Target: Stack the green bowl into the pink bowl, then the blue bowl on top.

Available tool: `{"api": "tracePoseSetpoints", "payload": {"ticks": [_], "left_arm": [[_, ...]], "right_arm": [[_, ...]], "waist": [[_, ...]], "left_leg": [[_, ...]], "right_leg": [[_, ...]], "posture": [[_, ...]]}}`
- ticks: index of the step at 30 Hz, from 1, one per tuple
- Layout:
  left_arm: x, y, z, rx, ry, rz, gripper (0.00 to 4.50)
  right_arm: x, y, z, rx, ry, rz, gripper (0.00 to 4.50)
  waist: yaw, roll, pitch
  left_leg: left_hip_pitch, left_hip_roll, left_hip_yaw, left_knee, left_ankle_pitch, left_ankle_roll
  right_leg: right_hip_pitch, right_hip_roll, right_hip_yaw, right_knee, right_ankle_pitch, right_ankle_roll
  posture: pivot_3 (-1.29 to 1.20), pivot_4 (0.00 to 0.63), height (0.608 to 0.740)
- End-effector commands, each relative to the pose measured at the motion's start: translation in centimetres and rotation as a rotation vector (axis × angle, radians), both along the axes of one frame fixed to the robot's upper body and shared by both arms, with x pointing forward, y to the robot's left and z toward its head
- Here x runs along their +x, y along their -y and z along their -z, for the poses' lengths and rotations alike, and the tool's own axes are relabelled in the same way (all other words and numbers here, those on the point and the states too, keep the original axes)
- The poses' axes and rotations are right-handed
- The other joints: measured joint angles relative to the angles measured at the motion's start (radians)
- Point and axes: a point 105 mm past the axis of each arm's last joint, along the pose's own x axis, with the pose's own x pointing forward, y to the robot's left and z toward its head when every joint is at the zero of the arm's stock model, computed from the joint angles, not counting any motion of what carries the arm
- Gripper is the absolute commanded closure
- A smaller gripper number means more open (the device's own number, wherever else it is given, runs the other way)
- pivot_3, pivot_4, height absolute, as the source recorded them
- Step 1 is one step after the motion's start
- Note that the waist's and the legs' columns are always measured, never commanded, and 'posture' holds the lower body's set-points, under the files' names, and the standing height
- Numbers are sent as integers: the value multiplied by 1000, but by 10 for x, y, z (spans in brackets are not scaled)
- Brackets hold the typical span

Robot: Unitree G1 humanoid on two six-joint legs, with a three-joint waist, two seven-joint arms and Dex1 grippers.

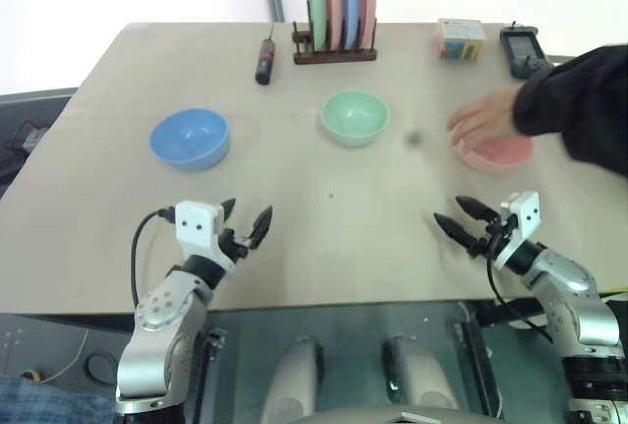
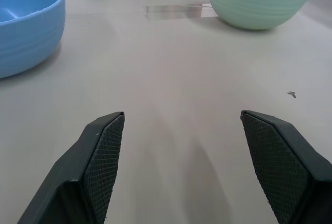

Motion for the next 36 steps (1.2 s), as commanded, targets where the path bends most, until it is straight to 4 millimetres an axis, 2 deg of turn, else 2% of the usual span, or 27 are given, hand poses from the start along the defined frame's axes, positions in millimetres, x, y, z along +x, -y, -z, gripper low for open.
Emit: {"api": "tracePoseSetpoints", "payload": {"ticks": [1,4,27,29,31,36], "left_arm": [[-1,10,-17,-3,74,50,689],[-1,15,-20,-33,89,81,689],[-3,25,-24,-69,105,135,689],[-12,37,-33,-125,138,232,689],[-21,49,-40,-192,162,330,689],[-27,60,-43,-228,177,425,689]], "right_arm": [[-1,-1,-16,-4,75,-12,982],[-2,-2,-17,-6,84,-15,982],[-1,2,-19,-39,92,0,982],[8,6,-24,-122,117,38,982],[21,11,-29,-280,139,83,982],[37,9,-60,-465,241,53,982]], "waist": [[0,0,0],[1,0,0],[1,0,0],[0,0,0],[-3,0,0],[0,0,-1]], "left_leg": [[0,0,0,0,0,0],[0,0,0,0,0,0],[0,0,0,0,0,0],[0,0,0,0,0,0],[0,0,1,1,0,0],[1,0,2,2,0,0]], "right_leg": [[0,0,0,0,0,0],[0,0,0,0,0,0],[0,0,0,0,0,0],[0,0,0,0,0,0],[0,0,1,0,1,-1],[0,0,2,1,1,-2]], "posture": [[0,150,740],[0,150,740],[0,150,740],[0,150,740],[0,150,740],[0,150,740]]}}
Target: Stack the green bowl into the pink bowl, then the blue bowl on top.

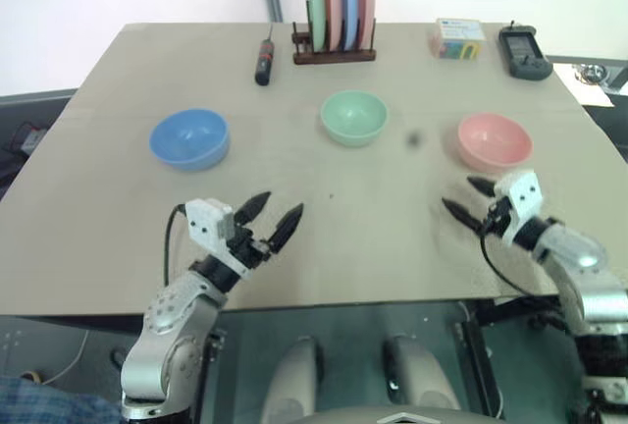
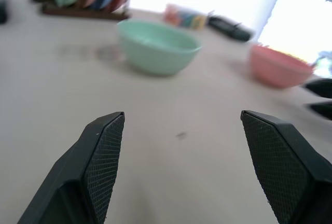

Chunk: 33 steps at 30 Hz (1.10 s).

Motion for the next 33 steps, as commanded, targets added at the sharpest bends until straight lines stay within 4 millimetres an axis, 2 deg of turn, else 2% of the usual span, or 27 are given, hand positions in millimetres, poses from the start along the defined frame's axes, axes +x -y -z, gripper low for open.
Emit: {"api": "tracePoseSetpoints", "payload": {"ticks": [1,4,10,15,18,19,20,22,24,27,30,33], "left_arm": [[-8,8,-15,-32,71,63,689],[-7,12,-15,-41,78,73,689],[-7,18,-13,-43,84,87,689],[-7,19,-11,-44,93,71,689],[-7,18,-12,-49,99,61,651],[-8,18,-11,-51,100,58,651],[-8,18,-11,-52,101,55,651],[-9,17,-11,-55,102,51,651],[-9,17,-10,-56,101,50,651],[-9,18,-9,-57,102,49,651],[-9,17,-10,-55,105,50,651],[-9,15,-9,-43,102,52,651]], "right_arm": [[9,-1,-20,-130,65,-12,982],[27,10,-27,-203,38,32,982],[62,30,-23,-272,-35,110,982],[76,37,-4,-321,-152,105,982],[82,40,-3,-332,-166,118,1711],[83,39,-4,-336,-163,110,2268],[84,38,-5,-340,-159,102,2602],[85,35,-6,-347,-155,86,3622],[85,34,-6,-357,-150,73,4426],[82,27,-9,-390,-119,26,4468],[68,4,-14,-410,-119,-111,4468],[28,-42,-14,-376,-193,-370,4468]], "waist": [[1,0,0],[2,0,0],[1,0,0],[0,0,0],[0,0,0],[-1,0,0],[-1,0,0],[-2,0,0],[-2,0,0],[-3,0,0],[-2,0,0],[-3,0,0]], "left_leg": [[0,0,-1,0,0,0],[-1,0,-1,0,0,0],[-1,0,0,1,0,0],[-1,0,0,1,0,0],[-1,0,0,1,0,0],[-1,0,0,1,0,0],[-1,0,0,1,0,0],[-1,0,0,1,0,0],[-1,0,0,1,0,0],[-1,0,0,1,0,0],[-1,0,0,1,0,0],[-1,0,0,1,0,0]], "right_leg": [[0,1,-1,0,0,0],[0,0,0,-1,1,-1],[1,0,0,-1,1,-2],[0,0,1,-1,1,-2],[0,0,1,-1,1,-1],[0,0,1,-1,1,-1],[0,0,1,-1,2,-1],[0,0,1,-1,1,-1],[0,0,1,-1,1,-1],[1,0,1,-1,2,-1],[0,0,1,-1,3,1],[0,0,0,-1,3,2]], "posture": [[0,150,740],[0,150,740],[0,150,740],[0,150,740],[0,150,740],[0,150,740],[0,150,740],[0,150,740],[0,150,740],[0,150,740],[0,150,740],[0,150,740]]}}
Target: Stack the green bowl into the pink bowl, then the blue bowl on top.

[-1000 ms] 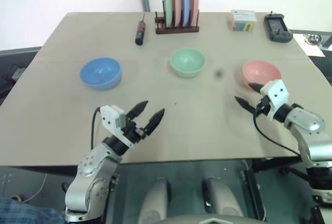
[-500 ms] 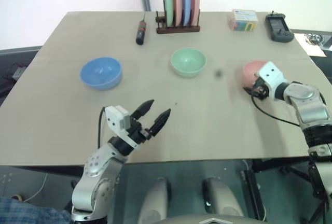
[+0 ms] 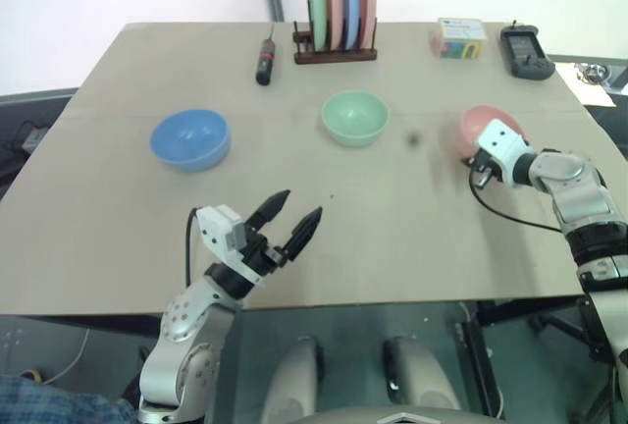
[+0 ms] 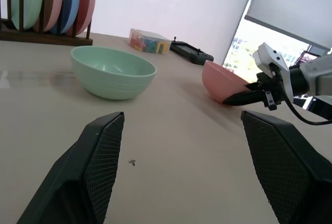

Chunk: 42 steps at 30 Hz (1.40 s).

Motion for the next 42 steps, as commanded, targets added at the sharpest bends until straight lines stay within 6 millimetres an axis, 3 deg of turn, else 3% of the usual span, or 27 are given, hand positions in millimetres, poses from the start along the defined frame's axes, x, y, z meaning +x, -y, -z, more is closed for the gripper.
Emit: {"api": "tracePoseSetpoints", "payload": {"ticks": [1,5,11,12,15,18,21,23,25,27,29,34,42], "left_arm": [[0,-3,-5,13,31,2,651],[2,-9,-6,27,34,-7,651],[3,-14,-5,41,38,-16,651],[3,-15,-6,42,39,-21,651],[3,-16,-7,42,43,-30,651],[2,-15,-7,39,44,-32,651],[1,-15,-8,31,46,-33,651],[1,-15,-9,18,53,-36,651],[2,-17,-12,-1,64,-49,651],[4,-21,-13,-5,71,-79,651],[9,-28,-10,33,72,-138,651],[13,-50,-22,32,135,-268,651],[5,-66,-34,22,178,-380,651]], "right_arm": [[-42,-63,-16,49,-74,-286,4468],[-75,-123,-19,31,-59,-455,4468],[-86,-168,2,-98,11,-530,4468],[-86,-172,2,-105,26,-537,3683],[-83,-173,2,-138,47,-537,2655],[-81,-165,-3,-153,46,-534,1331],[-89,-161,-30,-81,16,-568,87],[-93,-160,-53,-36,14,-598,11],[-79,-156,-83,0,71,-564,11],[-51,-153,-107,38,142,-467,11],[-20,-150,-116,22,204,-375,11],[19,-172,-114,49,221,-326,11],[43,-196,-75,-4,140,-316,11]], "waist": [[-2,0,0],[-3,0,0],[6,0,0],[6,0,0],[6,0,0],[6,0,0],[5,-1,0],[2,0,0],[-2,0,0],[-1,0,0],[-1,0,0],[-2,-1,-1],[-1,-1,0]], "left_leg": [[0,0,0,0,0,0],[1,1,-1,0,0,0],[-1,1,-2,1,0,0],[-1,0,-2,1,0,0],[-1,0,-2,1,0,0],[-1,0,-3,1,0,0],[-1,0,-3,1,0,0],[-1,0,-3,1,0,0],[0,1,-3,1,0,0],[0,1,-3,1,0,0],[1,1,-3,1,0,0],[0,1,-2,0,0,0],[-1,0,-1,-8,0,0]], "right_leg": [[0,0,0,0,0,0],[0,1,-1,1,-2,-3],[0,0,-3,1,-2,-4],[0,0,-3,0,-2,-4],[0,0,-3,0,-2,-4],[0,0,-4,1,-2,-4],[0,0,-4,0,-2,-4],[0,0,-4,1,-2,-4],[0,0,-4,1,-2,-4],[0,0,-4,1,-2,-4],[0,0,-4,1,-2,-4],[-1,0,-4,1,-2,-5],[-4,0,-3,-1,0,-1]], "posture": [[0,150,740],[0,150,740],[0,150,740],[0,150,740],[0,150,740],[0,150,740],[0,150,740],[0,150,740],[0,150,740],[0,150,740],[0,150,740],[0,150,740],[0,150,740]]}}
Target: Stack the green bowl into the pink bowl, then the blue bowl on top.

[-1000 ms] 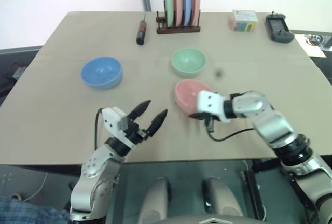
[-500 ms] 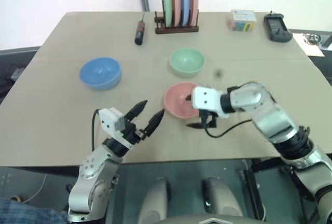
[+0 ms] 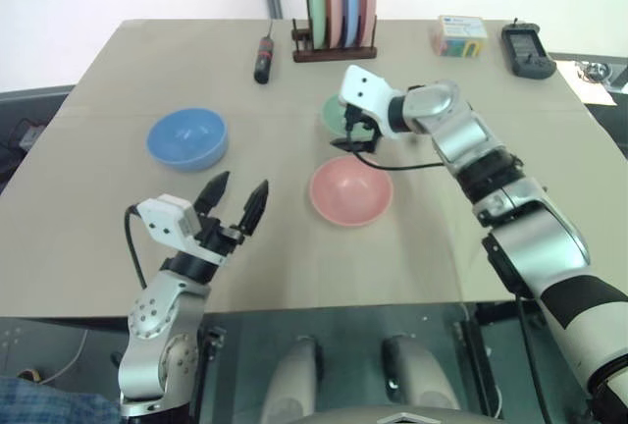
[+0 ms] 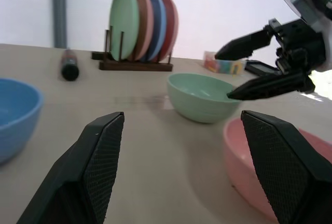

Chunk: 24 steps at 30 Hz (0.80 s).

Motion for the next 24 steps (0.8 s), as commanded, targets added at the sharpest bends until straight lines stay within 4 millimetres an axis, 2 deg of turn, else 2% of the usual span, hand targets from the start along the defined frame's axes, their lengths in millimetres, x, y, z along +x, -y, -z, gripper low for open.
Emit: {"api": "tracePoseSetpoints", "payload": {"ticks": [1,4,6,7,8,10,14,15,21,24], "left_arm": [[-11,-4,-18,11,82,-39,651],[-14,-3,-20,6,93,-47,651],[-17,-3,-22,-4,104,-50,651],[-18,-2,-23,-6,108,-52,651],[-19,-2,-24,-8,111,-52,651],[-21,-2,-25,-14,118,-54,651],[-24,-2,-26,-16,122,-53,651],[-24,-2,-26,-15,122,-53,651],[-26,-1,-26,-14,119,-49,651],[-25,2,-26,-13,118,-32,651]], "right_arm": [[8,-6,0,-17,34,18,11],[12,-7,9,-28,13,52,11],[14,-6,15,-35,2,83,549],[15,-5,17,-40,-3,91,967],[15,-4,20,-46,-7,96,1123],[16,-4,22,-51,-6,106,2206],[16,-4,24,-55,-6,113,4061],[16,-4,24,-55,-7,112,4399],[15,-8,16,-57,34,70,4399],[8,-15,-11,-33,93,-30,4399]], "waist": [[1,0,0],[0,0,0],[0,0,0],[0,0,0],[0,0,0],[-1,0,0],[-3,1,0],[-3,1,0],[-2,1,0],[-2,1,0]], "left_leg": [[0,0,0,0,0,0],[1,0,0,-1,0,0],[1,0,0,-1,0,0],[1,0,0,-1,0,0],[1,0,0,-1,0,0],[1,0,0,-1,0,0],[1,0,0,-1,0,0],[1,0,0,-1,0,0],[1,0,0,-1,0,0],[1,0,0,-1,0,0]], "right_leg": [[0,0,0,0,0,0],[0,0,0,0,0,0],[0,0,0,0,0,0],[0,0,0,0,0,0],[0,0,0,0,0,0],[0,0,0,0,0,0],[0,0,0,0,0,0],[0,0,0,0,0,0],[0,0,0,0,0,0],[0,0,0,0,0,0]], "posture": [[0,150,740],[0,150,740],[0,150,740],[0,150,740],[0,150,740],[0,150,740],[0,150,740],[0,150,740],[0,150,740],[0,150,740]]}}
